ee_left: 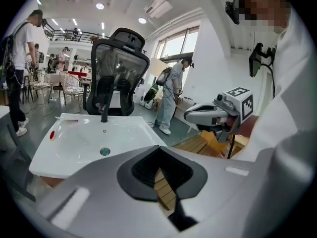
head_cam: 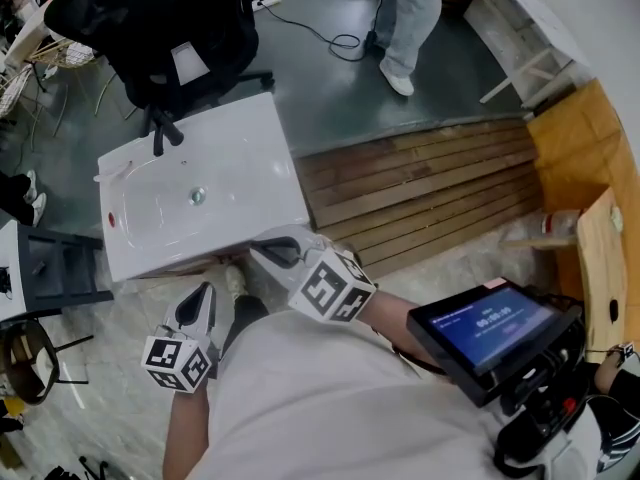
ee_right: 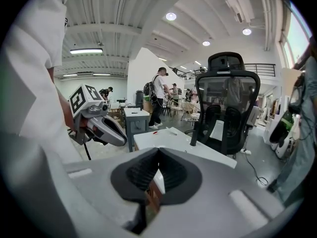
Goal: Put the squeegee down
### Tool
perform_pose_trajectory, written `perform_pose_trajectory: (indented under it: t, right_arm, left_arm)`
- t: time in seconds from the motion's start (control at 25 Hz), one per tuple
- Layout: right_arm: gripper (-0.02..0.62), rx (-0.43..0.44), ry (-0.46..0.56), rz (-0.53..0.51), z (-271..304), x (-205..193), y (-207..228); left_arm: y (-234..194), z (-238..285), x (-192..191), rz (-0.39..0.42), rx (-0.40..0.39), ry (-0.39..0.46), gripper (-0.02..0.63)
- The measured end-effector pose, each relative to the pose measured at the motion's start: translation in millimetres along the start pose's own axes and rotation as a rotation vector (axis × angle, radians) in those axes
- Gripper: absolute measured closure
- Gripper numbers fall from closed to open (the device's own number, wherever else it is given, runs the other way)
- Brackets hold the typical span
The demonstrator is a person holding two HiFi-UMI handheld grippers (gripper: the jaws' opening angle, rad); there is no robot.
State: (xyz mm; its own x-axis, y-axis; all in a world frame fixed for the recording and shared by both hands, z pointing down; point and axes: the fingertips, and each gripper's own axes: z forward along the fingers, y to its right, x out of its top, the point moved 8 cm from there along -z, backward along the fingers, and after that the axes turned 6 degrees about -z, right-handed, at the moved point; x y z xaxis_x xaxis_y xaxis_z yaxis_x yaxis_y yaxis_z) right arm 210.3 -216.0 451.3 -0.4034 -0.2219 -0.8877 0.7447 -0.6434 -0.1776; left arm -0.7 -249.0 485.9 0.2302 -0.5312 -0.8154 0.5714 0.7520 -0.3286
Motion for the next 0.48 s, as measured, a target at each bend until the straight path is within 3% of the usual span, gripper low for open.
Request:
perform_pose_trajectory:
  t: [0.32,0.48]
  right_arm:
    - [0.592,0.002,0.001,-0.004,3,-2,1]
    - [0.592,-0.014,-0.045,0.037,-21,-13,-15]
  left_arm:
    - [-4,4,0,0.006,0.0,0.002,0.598]
    - [15,7,-20,-0.019,-0.061,-0.046,0.598]
